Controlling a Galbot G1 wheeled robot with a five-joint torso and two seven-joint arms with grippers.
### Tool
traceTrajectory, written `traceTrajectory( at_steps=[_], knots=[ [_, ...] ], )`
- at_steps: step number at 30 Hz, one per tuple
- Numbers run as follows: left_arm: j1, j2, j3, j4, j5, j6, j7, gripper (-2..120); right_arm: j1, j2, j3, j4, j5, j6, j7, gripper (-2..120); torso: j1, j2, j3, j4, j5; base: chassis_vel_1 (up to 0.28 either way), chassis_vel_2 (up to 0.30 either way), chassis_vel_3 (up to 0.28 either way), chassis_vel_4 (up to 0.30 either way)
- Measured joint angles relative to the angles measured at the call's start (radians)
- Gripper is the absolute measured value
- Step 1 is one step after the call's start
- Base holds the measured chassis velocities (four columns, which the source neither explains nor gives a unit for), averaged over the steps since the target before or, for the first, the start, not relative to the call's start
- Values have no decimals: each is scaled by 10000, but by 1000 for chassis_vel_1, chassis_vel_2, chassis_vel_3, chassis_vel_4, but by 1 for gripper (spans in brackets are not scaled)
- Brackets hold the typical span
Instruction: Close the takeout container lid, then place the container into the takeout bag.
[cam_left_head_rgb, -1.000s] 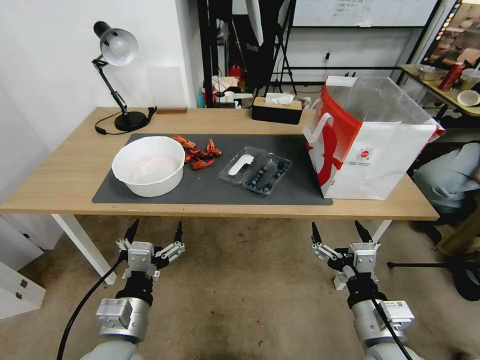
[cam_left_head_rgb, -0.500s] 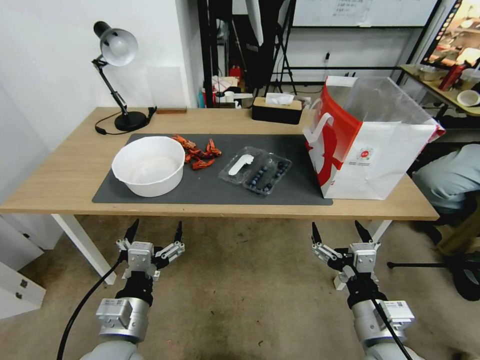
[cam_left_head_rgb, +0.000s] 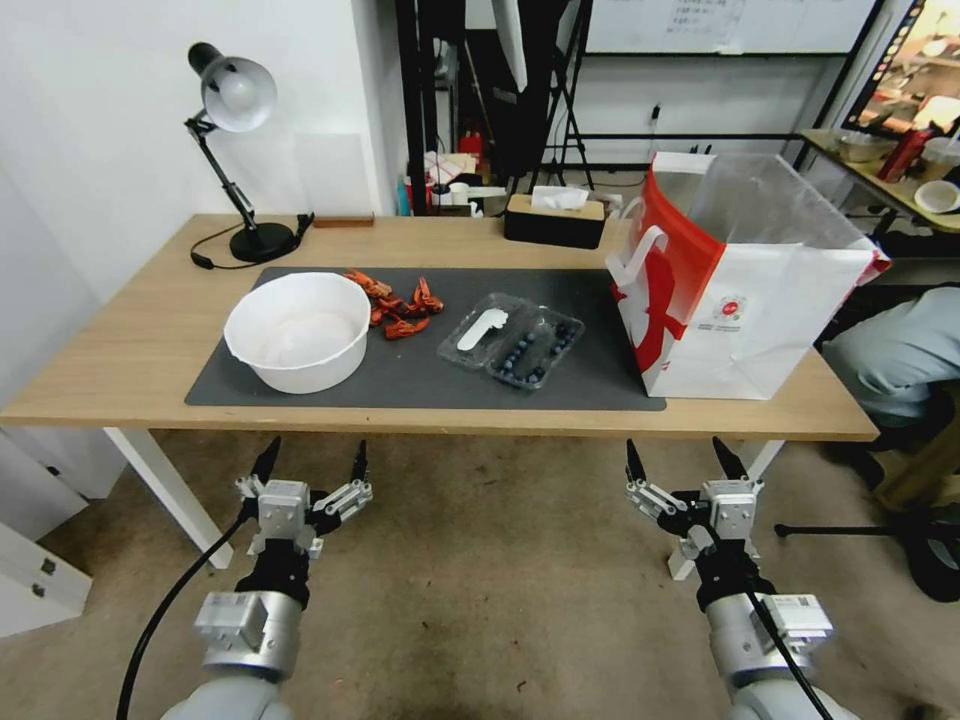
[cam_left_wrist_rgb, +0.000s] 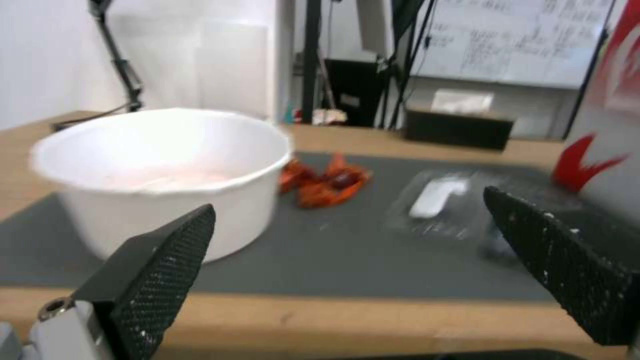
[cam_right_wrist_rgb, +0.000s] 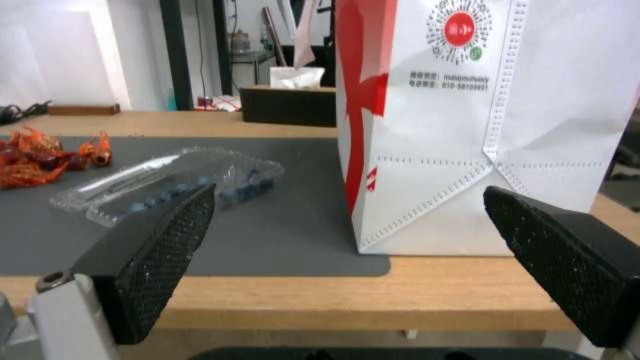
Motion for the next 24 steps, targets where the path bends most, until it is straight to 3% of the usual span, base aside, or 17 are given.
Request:
traceTrajectory(
  at_steps=[3,15,24],
  knots=[
    [-87,-53,25,91,-98,-160,-71,100,797,-469,-7,170,953,-768,671,100,1,0,-1,14,-16,0,0,0,0],
    [-138,-55,-135,432,-96,-599,-154,100,1382,-891,-610,-442,1734,-679,1264,100,-2,0,-1,9,-12,0,0,0,0],
    [-500,-93,-27,758,-105,-561,-89,100,2548,-1192,-1850,-1314,2138,-1120,2677,100,-4,0,-1,8,-12,0,0,0,0]
  ],
)
